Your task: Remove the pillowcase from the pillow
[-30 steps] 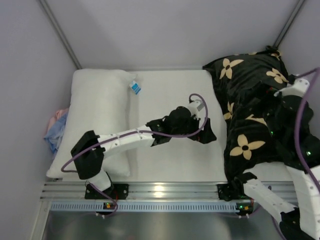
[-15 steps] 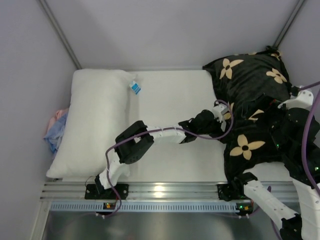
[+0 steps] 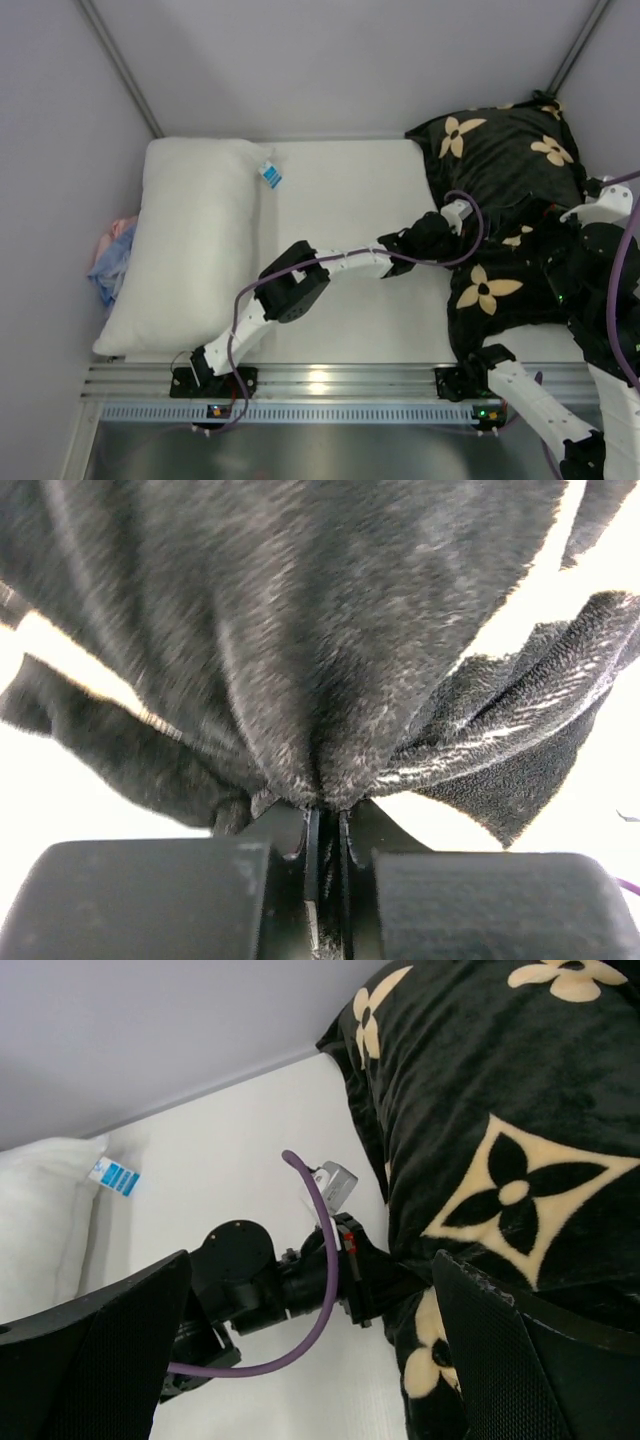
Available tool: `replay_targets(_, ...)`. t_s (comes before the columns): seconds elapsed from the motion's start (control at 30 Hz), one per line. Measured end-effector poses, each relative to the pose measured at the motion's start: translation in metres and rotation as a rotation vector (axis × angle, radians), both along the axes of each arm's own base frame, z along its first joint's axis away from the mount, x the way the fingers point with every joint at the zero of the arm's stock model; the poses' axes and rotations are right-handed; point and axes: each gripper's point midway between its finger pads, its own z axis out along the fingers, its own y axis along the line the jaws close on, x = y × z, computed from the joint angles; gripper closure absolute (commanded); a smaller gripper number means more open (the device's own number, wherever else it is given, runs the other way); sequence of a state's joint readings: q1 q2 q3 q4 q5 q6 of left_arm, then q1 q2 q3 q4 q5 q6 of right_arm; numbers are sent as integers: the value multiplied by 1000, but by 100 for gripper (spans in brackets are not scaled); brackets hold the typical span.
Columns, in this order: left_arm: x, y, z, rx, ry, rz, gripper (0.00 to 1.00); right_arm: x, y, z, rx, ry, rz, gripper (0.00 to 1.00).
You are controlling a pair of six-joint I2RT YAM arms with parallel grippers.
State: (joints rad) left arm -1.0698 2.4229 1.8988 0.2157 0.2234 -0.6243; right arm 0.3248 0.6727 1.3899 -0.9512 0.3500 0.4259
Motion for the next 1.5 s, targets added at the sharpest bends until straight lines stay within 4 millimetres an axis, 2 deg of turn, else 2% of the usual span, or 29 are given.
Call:
replay_targets(0.07, 1, 14, -7, 27, 52, 32, 100, 0, -1, 0, -4, -2, -1, 0)
replay_targets(0.1, 1, 27, -10, 42, 81, 60, 100, 0, 0, 0, -6, -1, 1, 1)
replay_targets(0.2, 9, 81, -16, 115, 146, 177, 100, 2, 2, -2, -8, 11, 11, 1)
replay_targets(0.3, 26, 162, -5, 194, 169, 358, 100, 9, 12, -16, -17, 51, 51, 1)
replay_targets(0.37, 38, 222, 13, 236, 152, 498, 100, 15, 20, -34, -28, 102, 90, 1)
replay_targets(0.43, 46, 270, 36, 264, 125, 609, 100, 24, 32, -58, -38, 171, 136, 0)
replay_targets(0.53, 50, 331, 73, 313, 65, 752, 32, 33, 51, -91, -36, 258, 221, 1)
replay_targets(0.57, 51, 345, 82, 324, 41, 792, 1, 35, 57, -98, -30, 278, 248, 0)
replay_targets(0.63, 49, 371, 100, 333, 17, 870, 1, 40, 70, -116, -14, 320, 305, 1)
replay_targets(0.73, 39, 389, 119, 322, -4, 905, 1, 43, 84, -137, 2, 373, 368, 1)
replay_targets(0.83, 25, 399, 137, 277, -16, 911, 1, 43, 93, -149, 4, 389, 413, 0)
replay_targets(1.0, -7, 427, 152, 176, 1, 933, 1, 41, 109, -151, 2, 376, 489, 1)
replay_targets(1.07, -24, 435, 150, 120, 33, 928, 5, 38, 116, -152, 2, 365, 522, 1)
replay_targets(1.17, -52, 434, 132, 40, 126, 888, 14, 28, 130, -161, 12, 364, 577, 1)
replay_targets(1.2, -63, 431, 120, 30, 165, 863, 19, 23, 135, -170, 18, 377, 591, 2)
replay_targets(1.3, -94, 414, 83, 20, 266, 774, 21, 2, 161, -183, 14, 410, 694, 3)
replay_targets(1.4, -125, 397, 37, 111, 353, 687, 24, -21, 191, -191, -20, 433, 786, 3)
replay_targets(1.5, -140, 378, 16, 194, 375, 637, 27, -37, 209, -192, -78, 430, 824, 5)
